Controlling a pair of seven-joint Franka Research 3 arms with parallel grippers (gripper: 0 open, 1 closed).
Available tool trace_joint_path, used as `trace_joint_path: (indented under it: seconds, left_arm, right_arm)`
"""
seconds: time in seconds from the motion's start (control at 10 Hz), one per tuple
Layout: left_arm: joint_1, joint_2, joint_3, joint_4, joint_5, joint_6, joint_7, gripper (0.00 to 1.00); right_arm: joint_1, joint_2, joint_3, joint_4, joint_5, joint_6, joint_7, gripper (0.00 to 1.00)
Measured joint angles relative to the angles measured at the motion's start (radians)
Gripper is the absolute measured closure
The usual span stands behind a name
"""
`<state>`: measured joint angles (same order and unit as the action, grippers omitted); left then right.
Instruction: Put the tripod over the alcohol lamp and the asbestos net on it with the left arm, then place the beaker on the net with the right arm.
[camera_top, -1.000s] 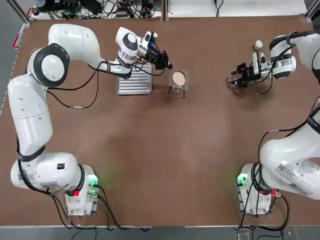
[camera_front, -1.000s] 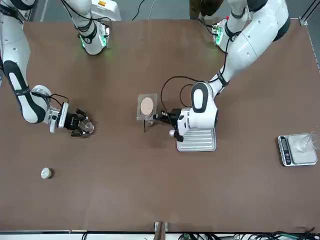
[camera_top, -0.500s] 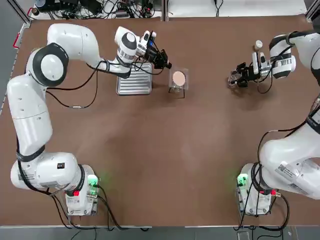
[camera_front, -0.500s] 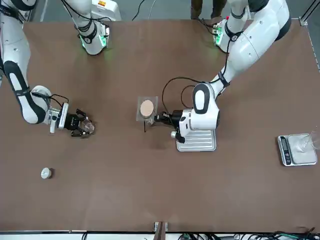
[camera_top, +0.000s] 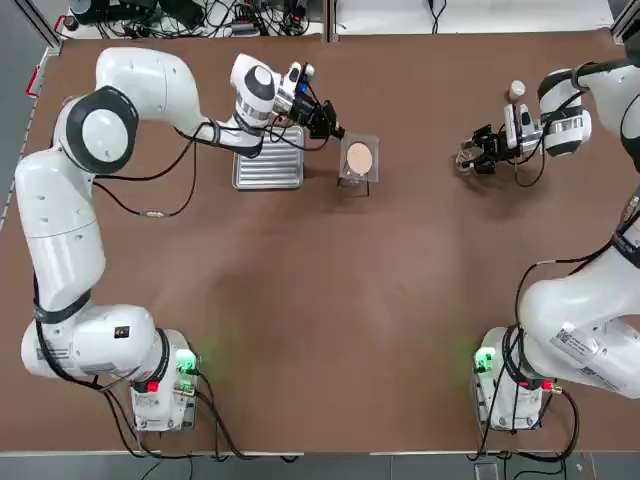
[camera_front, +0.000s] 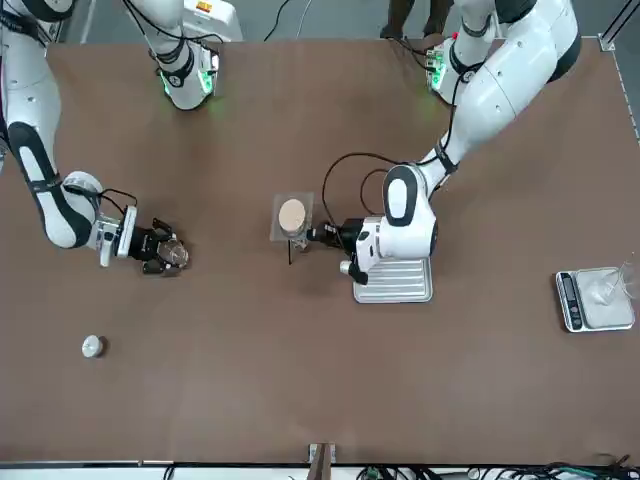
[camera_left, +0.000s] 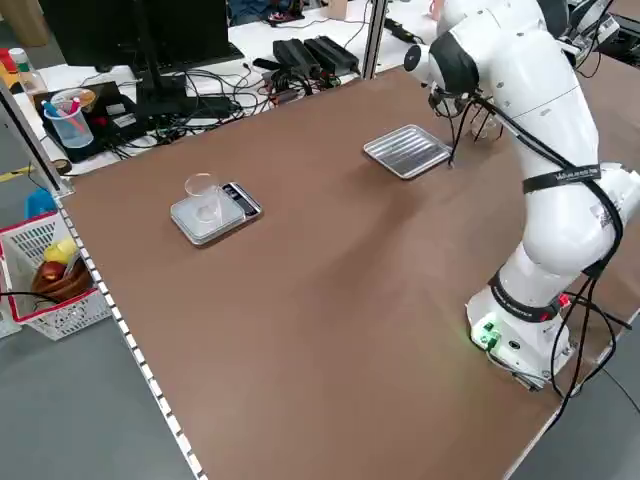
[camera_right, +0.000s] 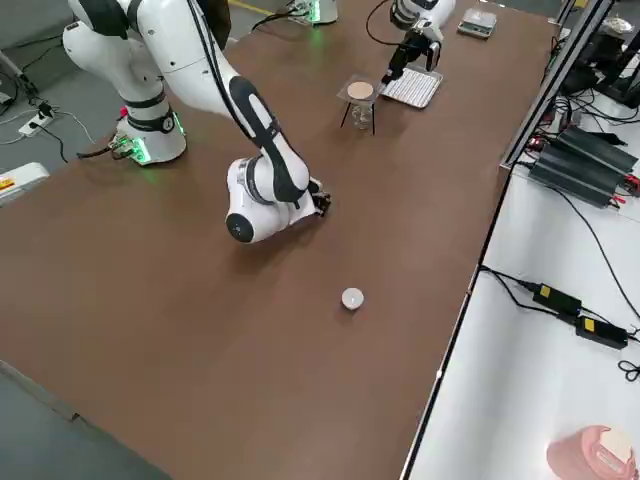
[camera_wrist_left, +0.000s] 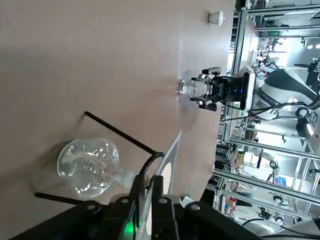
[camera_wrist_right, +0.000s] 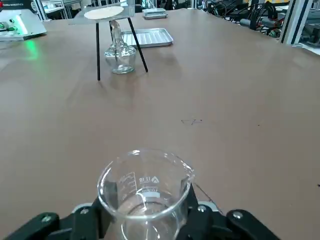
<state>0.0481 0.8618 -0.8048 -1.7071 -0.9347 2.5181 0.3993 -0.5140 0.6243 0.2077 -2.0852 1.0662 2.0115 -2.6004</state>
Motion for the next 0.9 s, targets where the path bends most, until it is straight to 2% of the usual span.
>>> trace_joint_path:
  seconds: [0.5,0.6,0.8,0.9]
  left_arm:
    - [0.007,0.000,0.001,0.002,0.000,0.000,0.008,0.85]
    - [0.010,0.000,0.001,0.004,0.000,0.000,0.011,0.76]
    - [0.024,0.000,0.001,0.010,0.000,0.000,0.013,0.52]
    - [0.038,-0.002,0.001,0.012,0.000,-0.001,0.013,0.47]
  right_arm:
    - [0.007,-0.001,-0.006,0.001,0.000,-0.002,0.001,0.41]
    - [0.008,-0.001,-0.006,0.002,0.000,-0.002,0.001,0.41]
    - [0.011,-0.001,-0.007,0.003,0.000,-0.002,0.001,0.41]
    - [0.014,-0.001,-0.008,0.004,0.000,-0.001,0.001,0.41]
